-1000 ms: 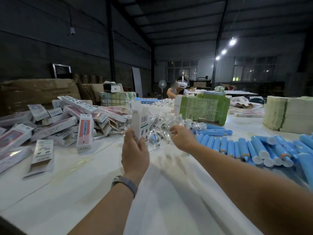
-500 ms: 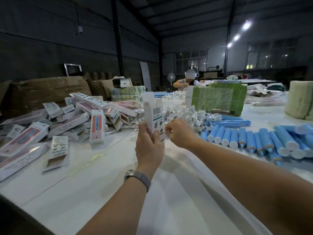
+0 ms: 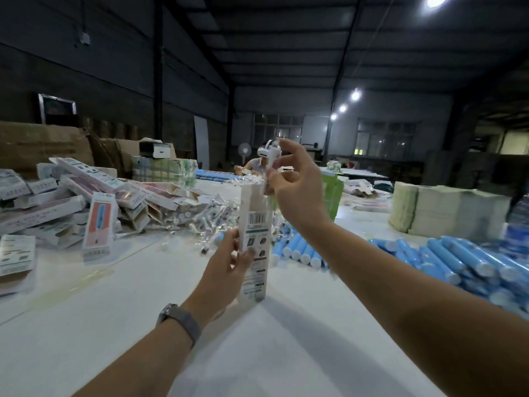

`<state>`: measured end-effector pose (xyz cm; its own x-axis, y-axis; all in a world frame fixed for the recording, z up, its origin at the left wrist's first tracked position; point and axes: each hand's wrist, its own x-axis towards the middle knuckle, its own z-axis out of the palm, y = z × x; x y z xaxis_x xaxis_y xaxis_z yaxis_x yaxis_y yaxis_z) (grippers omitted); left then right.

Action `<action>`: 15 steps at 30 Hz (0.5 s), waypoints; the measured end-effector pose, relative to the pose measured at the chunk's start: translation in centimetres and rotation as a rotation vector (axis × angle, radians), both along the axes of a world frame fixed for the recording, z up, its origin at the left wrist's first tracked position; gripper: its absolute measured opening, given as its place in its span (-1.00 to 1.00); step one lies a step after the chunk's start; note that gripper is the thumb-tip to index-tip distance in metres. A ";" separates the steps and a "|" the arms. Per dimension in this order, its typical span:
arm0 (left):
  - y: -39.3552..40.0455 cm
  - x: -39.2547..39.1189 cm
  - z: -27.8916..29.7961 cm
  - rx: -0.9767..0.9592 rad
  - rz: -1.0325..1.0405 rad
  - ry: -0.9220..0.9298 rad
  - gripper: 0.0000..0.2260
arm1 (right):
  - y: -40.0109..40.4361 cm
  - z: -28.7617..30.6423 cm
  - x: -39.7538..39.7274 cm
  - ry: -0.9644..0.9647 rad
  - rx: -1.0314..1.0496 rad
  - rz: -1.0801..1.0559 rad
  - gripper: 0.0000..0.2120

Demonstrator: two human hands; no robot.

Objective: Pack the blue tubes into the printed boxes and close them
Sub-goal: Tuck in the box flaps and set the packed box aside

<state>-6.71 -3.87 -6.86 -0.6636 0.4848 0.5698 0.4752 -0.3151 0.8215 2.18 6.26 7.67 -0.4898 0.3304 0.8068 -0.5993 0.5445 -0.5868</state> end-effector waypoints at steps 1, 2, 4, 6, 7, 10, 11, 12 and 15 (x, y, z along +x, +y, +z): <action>0.1 0.2 0.1 0.006 -0.005 0.013 -0.77 | -0.2 0.2 0.2 0.003 0.010 0.012 -0.55; 0.0 0.3 0.1 0.006 -0.008 0.027 -0.77 | -0.4 0.2 0.2 0.000 0.010 0.023 -0.54; -0.1 0.6 0.3 0.002 -0.011 0.049 -0.77 | -0.6 0.1 0.1 -0.030 0.005 0.031 -0.51; -0.3 0.6 0.4 -0.011 -0.003 0.056 -0.73 | -0.6 -0.2 -0.2 -0.085 0.096 -0.085 -0.54; -0.3 0.6 0.4 -0.020 0.008 0.062 -0.70 | -0.5 -0.4 -0.4 -0.105 0.185 -0.189 -0.59; -0.3 0.4 0.4 -0.037 0.041 0.085 -0.70 | -0.2 -1.2 -1.0 -0.126 0.376 -0.394 -0.76; -0.3 0.3 0.3 -0.037 0.044 0.096 -0.70 | -0.1 -1.5 -1.1 -0.141 0.416 -0.426 -0.80; -0.3 0.3 0.3 -0.034 0.043 0.109 -0.71 | 0.0 -2.0 -1.2 -0.162 0.457 -0.456 -0.83; -0.3 0.3 0.2 -0.020 0.040 0.115 -0.74 | 0.6 -3.7 -1.6 -0.220 0.529 -0.515 -0.87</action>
